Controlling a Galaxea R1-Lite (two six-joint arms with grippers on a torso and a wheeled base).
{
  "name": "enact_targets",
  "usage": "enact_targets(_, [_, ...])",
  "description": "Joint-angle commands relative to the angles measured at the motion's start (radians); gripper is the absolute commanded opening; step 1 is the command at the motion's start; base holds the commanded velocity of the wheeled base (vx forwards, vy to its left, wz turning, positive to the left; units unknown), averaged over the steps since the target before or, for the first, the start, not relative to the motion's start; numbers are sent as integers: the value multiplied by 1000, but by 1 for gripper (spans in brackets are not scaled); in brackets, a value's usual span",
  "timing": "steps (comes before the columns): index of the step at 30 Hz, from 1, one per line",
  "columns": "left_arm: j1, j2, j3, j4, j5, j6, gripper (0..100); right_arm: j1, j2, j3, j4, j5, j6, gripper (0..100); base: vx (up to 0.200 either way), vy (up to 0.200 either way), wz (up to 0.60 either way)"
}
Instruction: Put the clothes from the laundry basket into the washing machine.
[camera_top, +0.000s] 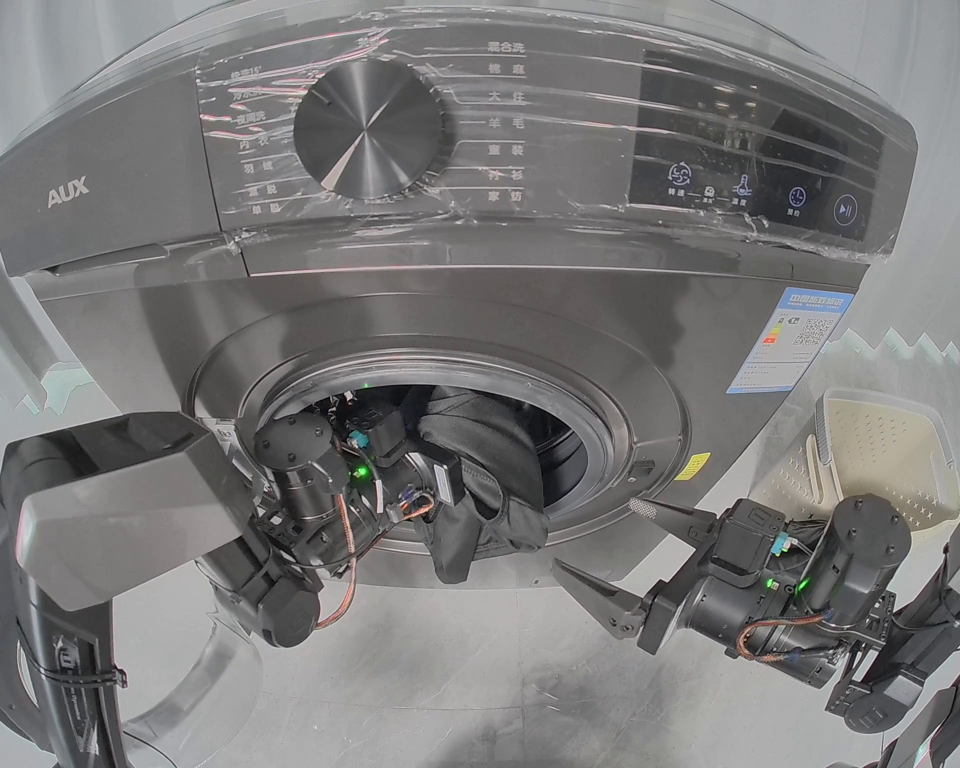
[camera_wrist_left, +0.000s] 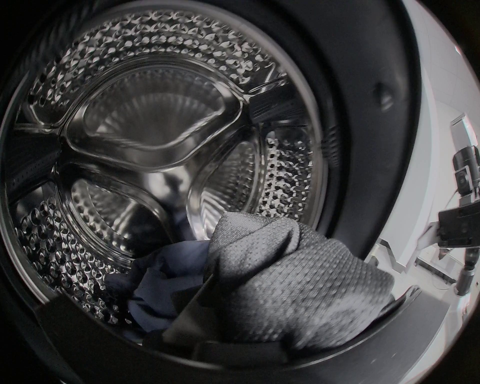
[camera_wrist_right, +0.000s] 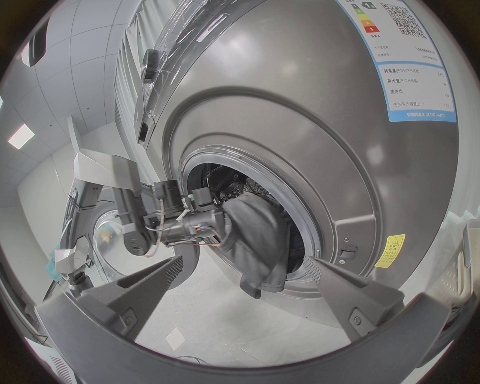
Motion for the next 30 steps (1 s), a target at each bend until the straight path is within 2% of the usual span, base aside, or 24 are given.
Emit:
enact_targets(1, [31, 169, -155, 2, 26, -12, 0, 3, 10, 1, 0, 1, 0, 100, 0, 0, 0])
enact_targets(5, [53, 196, -232, 23, 27, -20, 0, 3, 10, 1, 0, 1, 0, 100, 0, 0, 0])
enact_targets(7, [60, 193, -273, 82, 27, -26, 0, 3, 11, 1, 0, 2, 0, 100, 0, 0, 0])
enact_targets(11, [65, 195, -331, 137, 30, -51, 0, 3, 16, -1, 0, 2, 0, 100, 0, 0, 0])
enact_targets(23, [63, 245, -585, 321, 58, -68, 0, 3, 31, -2, -2, 4, 0, 100, 0, 0, 0])
enact_targets(28, [66, 307, -732, 379, 118, -66, 0, 3, 31, -2, -2, 4, 0, 100, 0, 0, 0])
enact_targets(30, [66, 330, -772, 387, 127, -66, 0, 3, 31, -2, -2, 4, 0, 100, 0, 0, 0])
